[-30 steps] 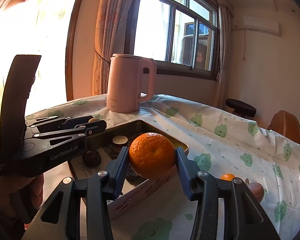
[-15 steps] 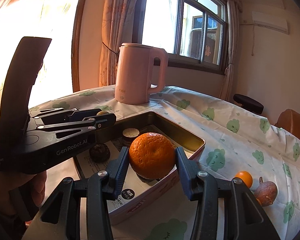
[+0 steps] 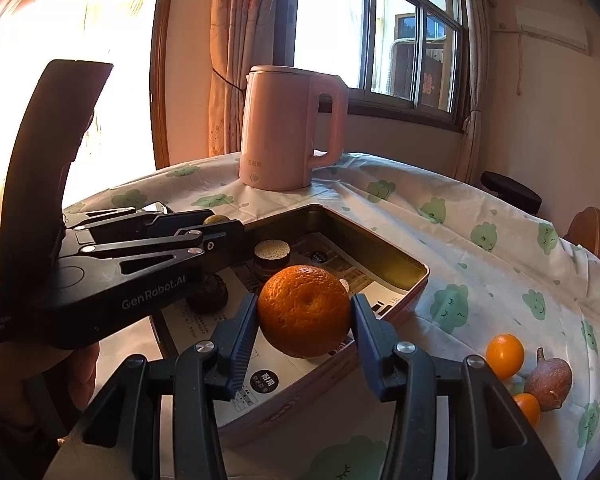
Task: Organize fruits
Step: 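Lower both fruits into the tin box and open both tools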
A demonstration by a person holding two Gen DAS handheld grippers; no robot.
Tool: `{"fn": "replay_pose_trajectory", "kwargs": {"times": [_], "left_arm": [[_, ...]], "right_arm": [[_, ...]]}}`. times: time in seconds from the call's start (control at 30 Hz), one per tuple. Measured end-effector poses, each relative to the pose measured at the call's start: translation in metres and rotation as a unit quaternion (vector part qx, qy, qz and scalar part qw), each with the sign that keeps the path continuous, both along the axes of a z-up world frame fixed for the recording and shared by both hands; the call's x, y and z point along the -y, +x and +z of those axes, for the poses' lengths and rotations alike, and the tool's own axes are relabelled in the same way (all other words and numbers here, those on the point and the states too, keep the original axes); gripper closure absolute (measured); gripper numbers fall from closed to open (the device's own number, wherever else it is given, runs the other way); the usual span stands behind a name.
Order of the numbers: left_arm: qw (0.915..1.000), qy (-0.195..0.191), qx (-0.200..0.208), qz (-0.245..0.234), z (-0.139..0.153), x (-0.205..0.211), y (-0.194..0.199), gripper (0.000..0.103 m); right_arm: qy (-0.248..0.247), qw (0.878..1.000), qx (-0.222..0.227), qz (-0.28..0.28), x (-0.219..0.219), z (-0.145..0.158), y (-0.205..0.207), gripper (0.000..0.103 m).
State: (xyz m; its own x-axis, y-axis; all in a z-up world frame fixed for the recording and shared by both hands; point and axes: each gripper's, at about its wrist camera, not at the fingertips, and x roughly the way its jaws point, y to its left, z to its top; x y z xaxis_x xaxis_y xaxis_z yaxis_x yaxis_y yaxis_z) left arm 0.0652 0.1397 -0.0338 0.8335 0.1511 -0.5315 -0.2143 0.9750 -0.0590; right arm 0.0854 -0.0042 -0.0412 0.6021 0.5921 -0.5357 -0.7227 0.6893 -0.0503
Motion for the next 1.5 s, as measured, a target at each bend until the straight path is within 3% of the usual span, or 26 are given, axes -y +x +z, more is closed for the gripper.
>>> {"fn": "replay_pose_trajectory", "kwargs": {"times": [1.27,1.33,1.4,1.5], "left_arm": [[0.9994,0.011,-0.031,-0.008,-0.005,0.005,0.009,0.075],[0.9994,0.015,-0.031,-0.007,-0.005,0.006,0.009,0.068],[0.9994,0.02,-0.027,-0.004,-0.005,0.007,0.008,0.053],[0.9996,0.023,-0.015,-0.001,-0.003,0.007,0.004,0.044]], "right_arm": [[-0.047,0.998,-0.023,0.019,-0.018,-0.011,0.003,0.054],[-0.047,0.998,-0.023,0.022,-0.019,-0.011,0.002,0.051],[-0.046,0.998,-0.022,0.025,-0.018,-0.01,0.001,0.041],[-0.044,0.999,-0.019,0.019,-0.016,-0.009,0.001,0.04]]}}
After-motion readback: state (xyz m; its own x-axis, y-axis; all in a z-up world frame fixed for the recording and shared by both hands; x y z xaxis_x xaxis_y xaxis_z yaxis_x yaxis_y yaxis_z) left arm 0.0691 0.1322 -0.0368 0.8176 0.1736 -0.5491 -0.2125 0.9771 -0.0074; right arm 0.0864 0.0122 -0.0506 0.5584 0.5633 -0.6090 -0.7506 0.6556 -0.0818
